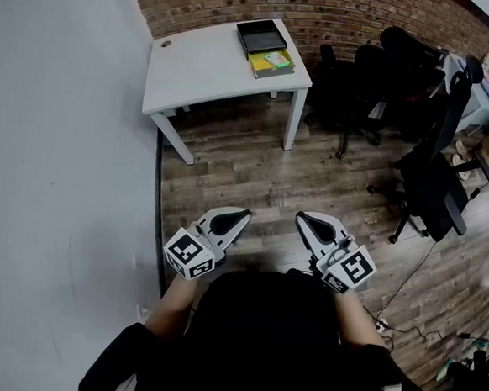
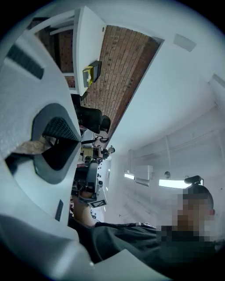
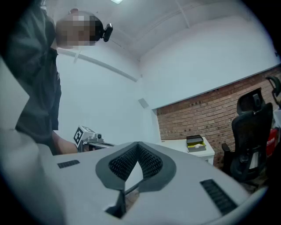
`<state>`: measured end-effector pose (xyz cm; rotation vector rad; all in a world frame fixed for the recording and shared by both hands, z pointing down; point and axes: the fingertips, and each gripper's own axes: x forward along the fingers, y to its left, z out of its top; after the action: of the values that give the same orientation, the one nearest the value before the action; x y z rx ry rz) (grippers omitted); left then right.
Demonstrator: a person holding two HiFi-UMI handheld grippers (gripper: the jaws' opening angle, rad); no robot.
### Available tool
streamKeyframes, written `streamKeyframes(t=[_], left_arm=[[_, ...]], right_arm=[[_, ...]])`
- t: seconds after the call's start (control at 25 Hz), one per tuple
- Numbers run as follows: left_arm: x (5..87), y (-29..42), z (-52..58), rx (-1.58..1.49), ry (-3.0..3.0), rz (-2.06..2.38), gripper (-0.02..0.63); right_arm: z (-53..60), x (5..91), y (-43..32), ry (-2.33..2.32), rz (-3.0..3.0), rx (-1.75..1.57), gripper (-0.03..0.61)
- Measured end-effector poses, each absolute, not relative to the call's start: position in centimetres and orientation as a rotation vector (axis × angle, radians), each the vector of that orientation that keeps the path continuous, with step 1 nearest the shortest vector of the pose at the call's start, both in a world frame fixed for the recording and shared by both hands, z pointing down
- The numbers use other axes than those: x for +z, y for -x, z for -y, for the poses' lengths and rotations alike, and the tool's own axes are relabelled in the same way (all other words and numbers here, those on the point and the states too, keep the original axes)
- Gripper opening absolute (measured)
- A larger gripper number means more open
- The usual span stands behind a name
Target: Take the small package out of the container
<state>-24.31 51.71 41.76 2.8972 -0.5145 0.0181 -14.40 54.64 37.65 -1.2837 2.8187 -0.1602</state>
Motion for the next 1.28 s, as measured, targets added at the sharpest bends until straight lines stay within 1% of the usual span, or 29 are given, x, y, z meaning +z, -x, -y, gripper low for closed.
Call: streamKeyframes(t=[1.28], left_arm=[[43.9,27.8,-51.6,-0.024,-2.848,0.446,0.015]], right_arm=[[-55.2,38.1,15.7,1.451,-2.699,-0.217,0.006]])
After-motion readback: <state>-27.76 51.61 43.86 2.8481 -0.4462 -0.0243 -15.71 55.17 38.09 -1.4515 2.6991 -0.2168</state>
